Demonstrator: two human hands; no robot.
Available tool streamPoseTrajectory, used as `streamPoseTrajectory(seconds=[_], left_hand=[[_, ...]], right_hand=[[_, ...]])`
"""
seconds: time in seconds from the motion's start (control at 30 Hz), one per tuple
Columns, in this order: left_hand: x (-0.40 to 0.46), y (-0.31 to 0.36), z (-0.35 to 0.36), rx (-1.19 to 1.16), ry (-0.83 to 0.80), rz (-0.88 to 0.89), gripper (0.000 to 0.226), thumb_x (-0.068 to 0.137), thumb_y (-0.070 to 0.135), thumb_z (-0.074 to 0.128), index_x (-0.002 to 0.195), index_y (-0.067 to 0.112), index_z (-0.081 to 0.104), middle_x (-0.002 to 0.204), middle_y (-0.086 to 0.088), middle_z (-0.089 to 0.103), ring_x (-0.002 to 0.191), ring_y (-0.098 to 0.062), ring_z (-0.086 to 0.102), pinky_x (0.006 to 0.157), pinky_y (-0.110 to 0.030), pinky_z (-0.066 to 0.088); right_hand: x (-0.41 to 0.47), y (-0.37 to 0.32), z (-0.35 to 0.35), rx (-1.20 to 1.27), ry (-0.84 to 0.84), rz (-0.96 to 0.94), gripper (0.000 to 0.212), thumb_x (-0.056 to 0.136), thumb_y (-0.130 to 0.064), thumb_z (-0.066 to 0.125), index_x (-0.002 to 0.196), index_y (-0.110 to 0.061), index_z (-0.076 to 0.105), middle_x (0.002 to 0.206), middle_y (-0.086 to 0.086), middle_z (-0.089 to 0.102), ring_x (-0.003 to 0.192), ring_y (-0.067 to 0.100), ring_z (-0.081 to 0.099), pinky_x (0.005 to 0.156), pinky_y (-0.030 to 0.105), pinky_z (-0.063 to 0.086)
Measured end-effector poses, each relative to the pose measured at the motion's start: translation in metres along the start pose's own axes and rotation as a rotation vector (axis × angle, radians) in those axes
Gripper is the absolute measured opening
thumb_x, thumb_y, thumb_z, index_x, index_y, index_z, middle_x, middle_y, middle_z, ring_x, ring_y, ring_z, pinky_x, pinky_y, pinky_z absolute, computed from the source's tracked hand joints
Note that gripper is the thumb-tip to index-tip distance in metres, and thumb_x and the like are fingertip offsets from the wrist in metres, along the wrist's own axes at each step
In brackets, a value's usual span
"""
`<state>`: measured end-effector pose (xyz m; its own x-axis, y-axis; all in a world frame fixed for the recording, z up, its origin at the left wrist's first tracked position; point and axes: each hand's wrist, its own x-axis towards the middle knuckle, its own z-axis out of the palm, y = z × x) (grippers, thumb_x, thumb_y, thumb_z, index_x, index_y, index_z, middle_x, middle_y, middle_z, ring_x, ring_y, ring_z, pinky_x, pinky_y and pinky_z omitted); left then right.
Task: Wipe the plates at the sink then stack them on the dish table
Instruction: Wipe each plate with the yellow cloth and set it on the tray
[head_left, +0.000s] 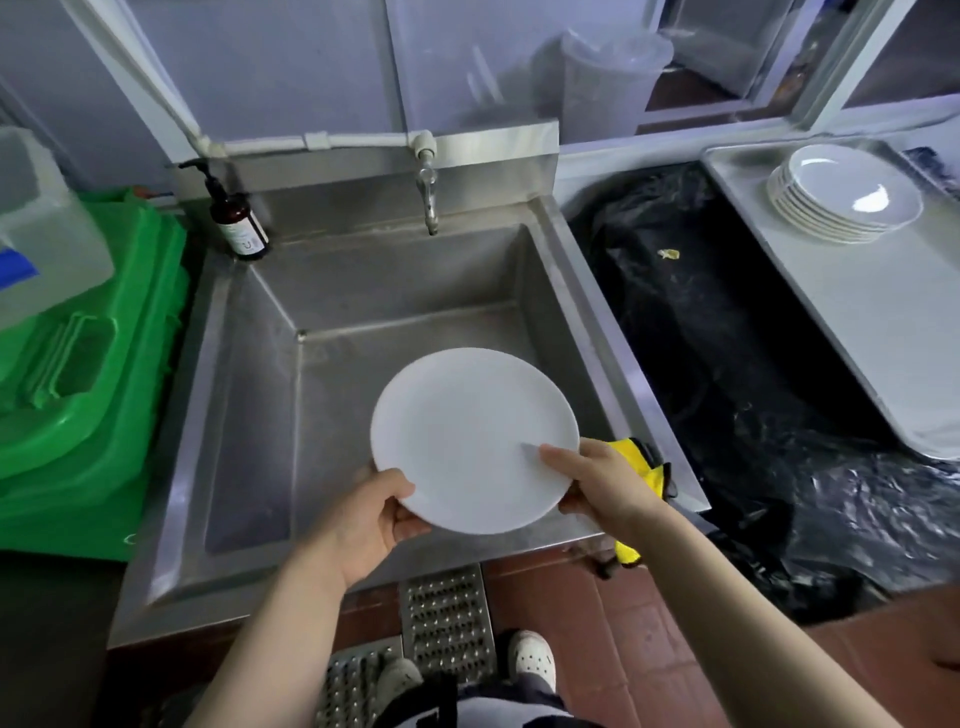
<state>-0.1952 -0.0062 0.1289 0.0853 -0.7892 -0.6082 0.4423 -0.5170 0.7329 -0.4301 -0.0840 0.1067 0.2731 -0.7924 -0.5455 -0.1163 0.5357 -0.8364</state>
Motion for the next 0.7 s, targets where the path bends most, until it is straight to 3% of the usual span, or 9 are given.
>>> streamPoseTrajectory(seconds=[0.1,0.2,0.3,0.4,0.47,0.53,0.6,0.7], left_hand=[[-0.002,-0.009,0.010,0.012,0.087,-0.030,0.030,0.087,-0.014,0.039,0.102,0.006,0.057,0.093,-0.013,0.069,0.077,-0.026,0.068,0.046,-0.029,0.056],[-0.001,-0.015,0.013,0.025,0.193,-0.046,0.030,0.085,-0.014,0.044,0.106,0.006,0.056,0.103,-0.015,0.064,0.086,-0.030,0.066,0.051,-0.030,0.058],[0.001,-0.024,0.015,0.056,0.290,-0.003,0.029,0.089,-0.008,0.051,0.112,0.010,0.054,0.103,-0.012,0.066,0.088,-0.028,0.066,0.055,-0.033,0.059],[0.002,-0.036,0.022,0.069,0.336,0.051,0.022,0.092,0.001,0.056,0.105,0.019,0.056,0.103,-0.006,0.066,0.090,-0.025,0.066,0.056,-0.031,0.059],[0.002,-0.044,0.028,0.149,0.356,0.103,0.023,0.093,0.001,0.055,0.099,0.023,0.057,0.102,0.000,0.066,0.091,-0.021,0.065,0.055,-0.029,0.058],[0.002,-0.049,0.035,0.275,0.383,0.177,0.028,0.092,-0.001,0.054,0.096,0.027,0.058,0.100,0.007,0.065,0.090,-0.014,0.062,0.054,-0.025,0.057],[0.002,-0.053,0.038,0.412,0.430,0.252,0.029,0.092,0.000,0.054,0.094,0.029,0.059,0.098,0.010,0.065,0.086,-0.008,0.060,0.056,-0.027,0.058],[0.004,-0.055,0.040,0.673,0.544,0.308,0.024,0.092,0.009,0.054,0.115,0.011,0.059,0.113,-0.005,0.066,0.095,-0.023,0.062,0.077,-0.041,0.058]], right_hand=[[0.007,0.009,-0.019,-0.209,0.263,-0.125,0.022,0.095,-0.028,0.051,0.092,-0.012,0.066,0.072,-0.001,0.066,0.064,0.015,0.062,0.060,0.036,0.052],[0.012,0.024,-0.044,-0.671,0.493,-0.189,0.022,0.094,-0.034,0.050,0.102,-0.019,0.063,0.093,-0.005,0.067,0.089,0.019,0.057,0.075,0.034,0.041],[0.018,0.040,-0.055,-1.017,0.449,-0.177,0.046,0.086,-0.050,0.058,0.118,-0.017,0.058,0.115,0.005,0.063,0.110,0.029,0.052,0.092,0.039,0.037],[0.021,0.050,-0.057,-1.198,0.355,-0.098,0.075,0.078,-0.055,0.064,0.140,-0.026,0.035,0.132,0.003,0.052,0.122,0.032,0.045,0.099,0.044,0.037],[0.021,0.054,-0.059,-1.286,0.351,-0.094,0.071,0.084,-0.033,0.059,0.145,-0.028,0.024,0.137,0.005,0.048,0.122,0.033,0.043,0.096,0.045,0.038],[0.021,0.053,-0.063,-1.308,0.389,-0.130,0.065,0.083,-0.013,0.048,0.143,-0.028,0.027,0.132,0.006,0.053,0.115,0.034,0.047,0.087,0.043,0.040],[0.023,0.050,-0.069,-1.224,0.408,-0.163,0.063,0.082,-0.006,0.044,0.141,-0.027,0.032,0.126,0.007,0.057,0.110,0.034,0.050,0.080,0.040,0.043],[0.024,0.040,-0.077,-1.029,0.393,-0.201,0.063,0.080,-0.003,0.042,0.139,-0.026,0.038,0.120,0.008,0.061,0.105,0.036,0.055,0.080,0.041,0.050]])
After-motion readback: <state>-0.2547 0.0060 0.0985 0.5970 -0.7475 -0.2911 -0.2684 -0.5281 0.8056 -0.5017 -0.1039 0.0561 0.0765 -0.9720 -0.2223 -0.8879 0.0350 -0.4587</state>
